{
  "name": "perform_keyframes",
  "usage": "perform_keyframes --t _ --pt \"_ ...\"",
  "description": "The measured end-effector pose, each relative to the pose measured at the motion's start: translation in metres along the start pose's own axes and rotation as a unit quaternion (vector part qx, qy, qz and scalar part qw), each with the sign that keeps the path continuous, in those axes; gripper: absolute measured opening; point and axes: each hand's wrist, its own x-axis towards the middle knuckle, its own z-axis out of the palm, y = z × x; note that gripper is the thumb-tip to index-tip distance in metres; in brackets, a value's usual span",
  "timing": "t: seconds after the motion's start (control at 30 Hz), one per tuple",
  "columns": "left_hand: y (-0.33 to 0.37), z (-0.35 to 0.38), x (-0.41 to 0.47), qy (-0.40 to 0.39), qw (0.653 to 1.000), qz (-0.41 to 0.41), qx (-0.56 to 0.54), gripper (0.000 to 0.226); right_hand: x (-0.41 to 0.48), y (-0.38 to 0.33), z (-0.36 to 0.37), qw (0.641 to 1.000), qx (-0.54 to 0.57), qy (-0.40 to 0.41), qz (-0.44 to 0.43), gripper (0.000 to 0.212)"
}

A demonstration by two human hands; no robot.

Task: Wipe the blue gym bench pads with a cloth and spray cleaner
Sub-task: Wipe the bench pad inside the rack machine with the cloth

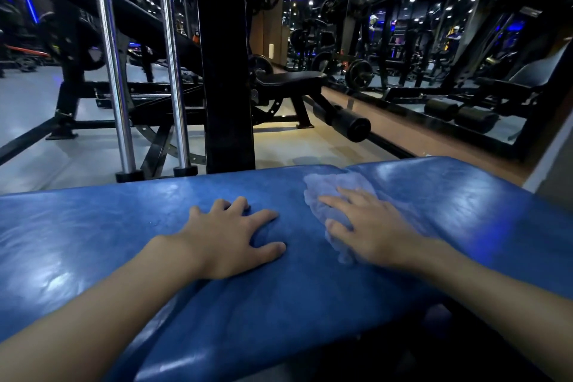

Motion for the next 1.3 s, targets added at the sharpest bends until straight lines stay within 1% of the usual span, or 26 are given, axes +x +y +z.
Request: perform_keyframes --t 0.07,0.1,0.13,0.23,0.3,0.4,0.5,0.63,0.77,0.83,0.97,1.0,1.1,1.13,1.23,1.3 --pt "0.001 0.000 -0.001 -0.003 1.000 -0.003 0.001 0.076 -0.031 -0.006 -0.003 1.000 0.001 0.009 0.001 0.079" --pt "0.002 0.000 -0.001 -0.004 1.000 -0.004 0.001 0.079 -0.044 -0.008 -0.004 1.000 -0.003 0.013 0.002 0.084" --pt "0.002 0.000 -0.002 -0.005 1.000 -0.005 -0.001 0.083 -0.053 -0.009 -0.005 1.000 -0.011 0.013 0.000 0.085" --pt "0.002 0.002 -0.005 0.005 1.000 0.002 -0.014 0.083 -0.070 -0.010 -0.014 1.000 -0.022 -0.003 -0.014 0.086" --pt "-0.001 0.002 -0.005 0.018 1.000 0.002 -0.021 0.089 -0.067 -0.011 -0.015 1.000 -0.019 -0.003 -0.008 0.088" --pt "-0.011 0.005 -0.002 0.023 0.999 -0.024 -0.027 0.091 -0.048 -0.012 -0.006 1.000 -0.021 0.002 0.007 0.087" --pt "-0.016 0.010 0.002 0.012 1.000 -0.022 -0.009 0.091 -0.015 -0.007 0.002 1.000 -0.015 0.009 -0.006 0.079" --pt "-0.015 0.007 0.007 0.003 1.000 -0.014 0.006 0.086 0.043 -0.005 0.005 1.000 0.001 0.017 -0.011 0.058" --pt "-0.014 0.004 0.009 0.008 1.000 -0.015 0.006 0.082 0.101 -0.010 0.006 0.999 0.033 0.030 0.001 0.050" --pt "-0.013 0.005 0.010 0.009 1.000 -0.016 0.002 0.081 0.119 -0.011 0.005 0.998 0.050 0.025 0.003 0.048" --pt "-0.013 0.005 0.008 0.011 1.000 -0.022 -0.004 0.084 0.123 -0.011 0.003 0.998 0.058 0.016 0.001 0.047" --pt "-0.013 0.005 0.008 0.009 1.000 -0.024 -0.005 0.085 0.119 -0.011 0.003 0.998 0.066 0.017 -0.004 0.044" --pt "-0.013 0.005 0.008 0.001 1.000 -0.031 -0.003 0.093 0.094 -0.012 0.002 0.995 0.091 0.026 -0.010 0.027" --pt "-0.012 0.004 0.008 -0.002 0.999 -0.033 -0.004 0.094 0.082 -0.011 0.002 0.996 0.081 0.026 -0.015 0.025" --pt "-0.012 0.003 0.006 -0.007 0.999 -0.034 -0.016 0.095 0.038 -0.011 0.002 0.999 0.022 0.020 -0.029 0.046" --pt "-0.011 0.002 0.005 -0.010 0.999 -0.036 -0.017 0.095 0.006 -0.011 -0.001 0.999 0.013 0.010 -0.030 0.056"
